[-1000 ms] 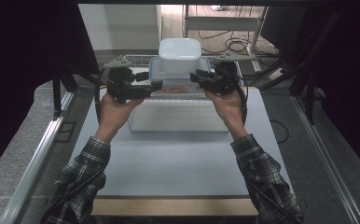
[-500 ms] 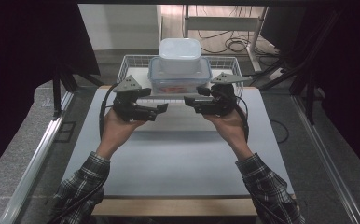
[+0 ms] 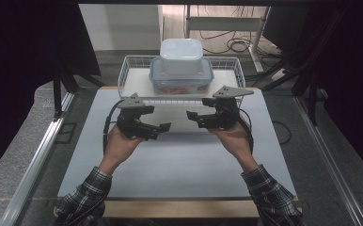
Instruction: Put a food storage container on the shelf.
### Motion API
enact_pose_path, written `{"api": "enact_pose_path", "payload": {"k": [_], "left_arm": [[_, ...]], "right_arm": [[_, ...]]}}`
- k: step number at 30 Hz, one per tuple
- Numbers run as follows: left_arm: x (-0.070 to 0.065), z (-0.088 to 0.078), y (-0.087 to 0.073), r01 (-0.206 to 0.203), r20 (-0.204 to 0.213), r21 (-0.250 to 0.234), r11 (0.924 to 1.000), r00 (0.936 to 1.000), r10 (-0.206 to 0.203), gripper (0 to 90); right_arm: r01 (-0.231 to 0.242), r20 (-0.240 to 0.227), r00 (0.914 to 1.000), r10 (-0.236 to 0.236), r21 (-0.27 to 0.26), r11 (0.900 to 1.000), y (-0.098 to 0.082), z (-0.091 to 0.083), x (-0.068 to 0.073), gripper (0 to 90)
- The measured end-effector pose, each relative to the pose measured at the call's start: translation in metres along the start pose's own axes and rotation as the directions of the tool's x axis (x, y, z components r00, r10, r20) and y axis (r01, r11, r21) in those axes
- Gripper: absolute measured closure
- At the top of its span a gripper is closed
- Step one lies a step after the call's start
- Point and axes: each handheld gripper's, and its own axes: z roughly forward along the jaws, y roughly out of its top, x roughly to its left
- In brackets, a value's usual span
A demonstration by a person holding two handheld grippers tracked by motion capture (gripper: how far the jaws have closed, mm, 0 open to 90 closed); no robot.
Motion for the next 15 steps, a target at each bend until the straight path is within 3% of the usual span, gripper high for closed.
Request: {"api": "enact_pose_path", "payload": {"k": [8, 15], "left_arm": [[-0.003, -0.001, -0.018, -0.032, -0.039, 0.007, 0.9995, 0.9987, 0.032, 4.6], [-0.005, -0.003, -0.031, -0.032, -0.04, 0.006, 0.9995, 0.9987, 0.032, 4.1]], "right_arm": [[0.014, 0.001, 0.9999, -0.014, 0.016, 1.0, -0.015, -0.003, 0.001, 15.8], [0.007, -0.008, 0.9999, -0.007, 0.02, 1.0, -0.026, -0.004, -0.001, 11.9]]}}
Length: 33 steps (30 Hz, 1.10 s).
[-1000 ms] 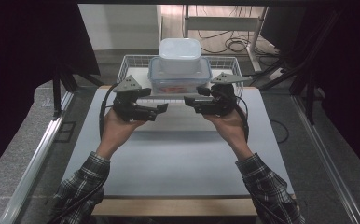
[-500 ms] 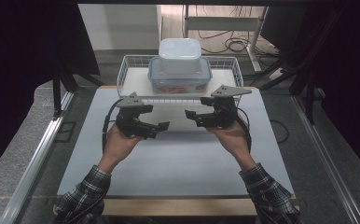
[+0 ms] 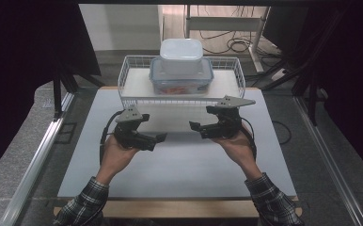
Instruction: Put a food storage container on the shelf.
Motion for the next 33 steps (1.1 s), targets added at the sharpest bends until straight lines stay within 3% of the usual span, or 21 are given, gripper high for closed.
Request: {"api": "enact_pose_path", "payload": {"k": [9, 10, 26, 33], "left_arm": [[-0.005, 0.002, -0.021, 0.003, -0.008, 0.0, 1.0, 1.0, -0.003, 4.0], [-0.005, 0.004, -0.024, 0.005, -0.002, 0.018, 0.9998, 1.0, -0.005, 3.8], [-0.012, 0.007, -0.042, 0.002, 0.006, 0.046, 0.9989, 1.0, -0.002, 3.9], [-0.015, 0.002, -0.046, -0.023, -0.026, 0.061, 0.9979, 0.9994, 0.024, 4.1]], "right_arm": [[-0.005, -0.001, 1.0, 0.005, 0.01, 1.0, -0.016, -0.001, -0.001, 8.3], [0.0, -0.002, 1.0, 0.0, 0.014, 1.0, -0.019, 0.0, -0.001, 7.5], [0.011, -0.012, 0.9999, -0.011, 0.051, 0.999, -0.042, 0.002, 0.001, 4.1], [0.048, 0.012, 0.9988, -0.048, 0.039, 0.998, -0.048, -0.003, 0.007, 2.0]]}}
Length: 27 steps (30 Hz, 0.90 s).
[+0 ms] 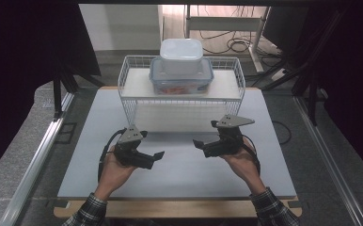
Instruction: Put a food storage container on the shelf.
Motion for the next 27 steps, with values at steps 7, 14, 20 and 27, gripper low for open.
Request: {"api": "enact_pose_path", "payload": {"k": [7, 14, 20, 27], "left_arm": [[0.001, -0.011, -0.008, 0.018, -0.023, -0.003, 0.9998, 0.9996, -0.018, 4.5], [-0.001, -0.016, -0.021, 0.027, -0.049, 0.023, 0.9994, 0.9984, -0.026, 4.8], [0.001, -0.019, -0.032, 0.049, -0.06, 0.027, 0.9984, 0.9971, -0.048, 5.1], [-0.001, -0.019, -0.041, 0.053, -0.072, 0.032, 0.9981, 0.9961, -0.051, 5.2]], "right_arm": [[-0.012, -0.004, 0.9999, 0.012, 0.001, 1.0, -0.006, -0.008, 0.001, 1.5], [-0.041, -0.005, 0.9992, 0.041, -0.009, 0.999, -0.012, -0.015, 0.002, 1.4], [-0.047, 0.005, 0.9989, 0.047, -0.004, 0.999, -0.018, -0.019, 0.003, 1.4], [-0.05, 0.01, 0.9987, 0.049, 0.021, 0.999, -0.028, -0.018, 0.004, 1.4]]}}
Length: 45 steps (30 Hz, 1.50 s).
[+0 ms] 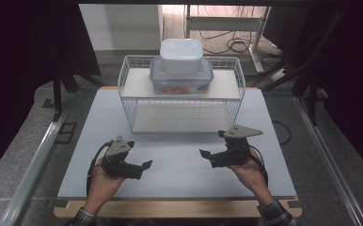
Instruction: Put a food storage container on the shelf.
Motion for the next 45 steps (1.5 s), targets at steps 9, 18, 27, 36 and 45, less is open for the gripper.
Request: {"api": "enact_pose_path", "payload": {"k": [9, 18, 27, 36, 45], "left_arm": [[-0.003, 0.001, -0.01, -0.004, -0.002, 0.02, 0.9998, 1.0, 0.004, 5.2], [-0.005, 0.0, -0.017, 0.002, -0.007, 0.031, 0.9995, 1.0, -0.002, 5.3], [-0.002, -0.004, -0.028, 0.016, -0.021, 0.043, 0.999, 0.9997, -0.015, 5.3], [-0.001, -0.01, -0.039, 0.015, -0.042, 0.048, 0.9987, 0.999, -0.013, 5.0], [-0.001, -0.015, -0.044, 0.018, -0.052, 0.041, 0.999, 0.9985, -0.016, 4.1]], "right_arm": [[-0.007, 0.004, 1.0, 0.007, 0.033, 0.999, -0.015, 0.002, 0.001, 1.4], [-0.007, 0.014, 0.9999, 0.007, 0.034, 0.999, -0.022, -0.002, 0.001, 1.4], [0.003, 0.036, 0.9994, -0.005, 0.057, 0.998, -0.037, -0.008, -0.004, 1.4], [-0.038, 0.059, 0.9977, 0.034, 0.06, 0.997, -0.051, -0.018, -0.012, 0.0], [-0.039, 0.094, 0.9951, 0.032, 0.07, 0.997, -0.063, -0.029, -0.015, 0.0]]}}
